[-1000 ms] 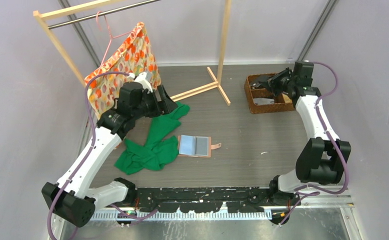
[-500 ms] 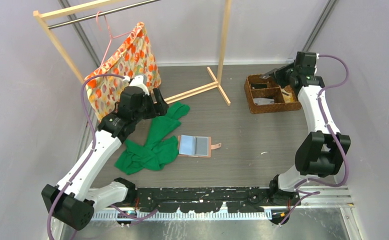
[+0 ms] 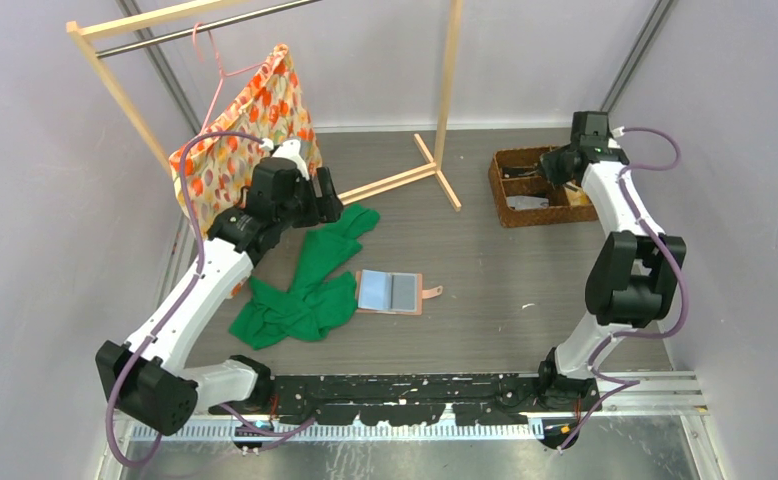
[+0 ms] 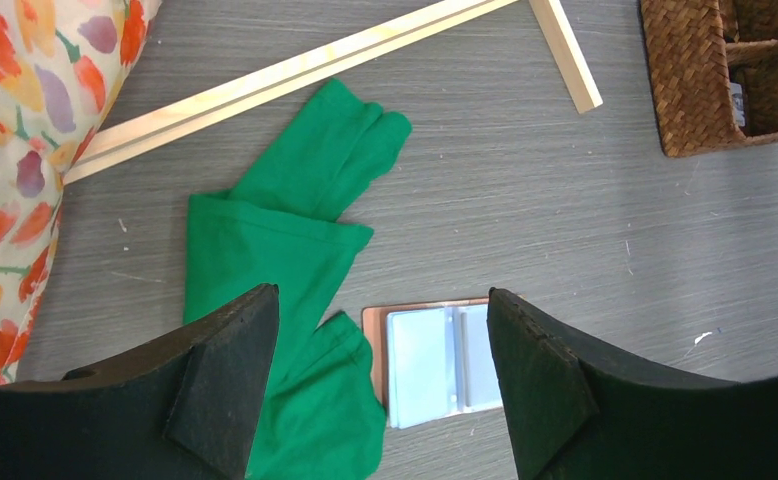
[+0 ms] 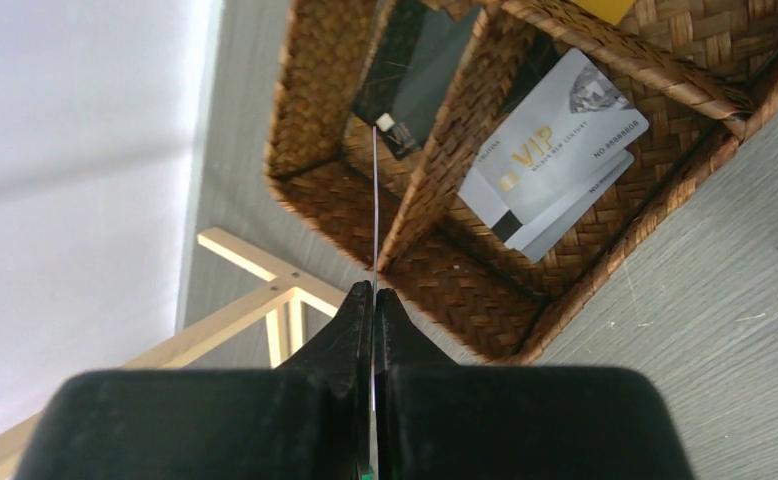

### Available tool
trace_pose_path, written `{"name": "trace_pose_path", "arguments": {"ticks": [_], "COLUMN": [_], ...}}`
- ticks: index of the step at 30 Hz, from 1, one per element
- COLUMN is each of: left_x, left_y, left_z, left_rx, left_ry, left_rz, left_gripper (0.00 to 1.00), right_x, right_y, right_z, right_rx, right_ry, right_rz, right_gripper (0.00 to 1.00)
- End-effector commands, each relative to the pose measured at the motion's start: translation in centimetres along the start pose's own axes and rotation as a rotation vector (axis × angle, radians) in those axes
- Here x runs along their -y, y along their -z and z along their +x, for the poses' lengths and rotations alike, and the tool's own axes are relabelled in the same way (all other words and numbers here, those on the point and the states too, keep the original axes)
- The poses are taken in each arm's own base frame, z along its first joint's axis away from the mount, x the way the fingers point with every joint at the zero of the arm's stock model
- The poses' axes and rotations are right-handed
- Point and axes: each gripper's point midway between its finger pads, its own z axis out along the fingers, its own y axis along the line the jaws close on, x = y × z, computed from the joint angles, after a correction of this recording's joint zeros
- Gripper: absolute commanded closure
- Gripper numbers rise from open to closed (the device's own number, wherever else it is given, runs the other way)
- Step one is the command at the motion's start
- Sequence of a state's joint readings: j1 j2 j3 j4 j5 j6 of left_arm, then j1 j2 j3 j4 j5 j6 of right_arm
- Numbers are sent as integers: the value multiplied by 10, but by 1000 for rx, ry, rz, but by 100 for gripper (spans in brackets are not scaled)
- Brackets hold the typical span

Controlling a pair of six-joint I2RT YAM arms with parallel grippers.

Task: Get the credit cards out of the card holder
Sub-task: Move the storage box to the center of the board.

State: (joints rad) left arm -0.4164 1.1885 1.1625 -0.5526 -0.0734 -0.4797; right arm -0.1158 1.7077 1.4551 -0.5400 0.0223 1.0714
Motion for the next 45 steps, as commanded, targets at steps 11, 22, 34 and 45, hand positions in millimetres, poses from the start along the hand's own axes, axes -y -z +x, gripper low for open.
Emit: {"name": "trace_pose_path", "arguments": {"ticks": [11, 22, 34, 45], "left_x": [0, -7, -10, -6], "left_y": [-3, -1, 5, 4], "left_z": [-37, -41, -51, -49], "left_rx": [49, 44, 82, 68], "left_ry": [-45, -16, 1, -1], "left_rz": [0, -27, -32, -9], "left_gripper": [22, 22, 21, 21], "right_x": [59, 120, 36, -25], "right_y": [-25, 13, 22, -25], "right_z": [28, 37, 19, 15], "right_rx": [-49, -98, -161, -168], "right_ry": [-33, 0, 52, 87], "right_rz": [253, 466, 107, -97], "right_gripper": [99, 99, 99, 99]}}
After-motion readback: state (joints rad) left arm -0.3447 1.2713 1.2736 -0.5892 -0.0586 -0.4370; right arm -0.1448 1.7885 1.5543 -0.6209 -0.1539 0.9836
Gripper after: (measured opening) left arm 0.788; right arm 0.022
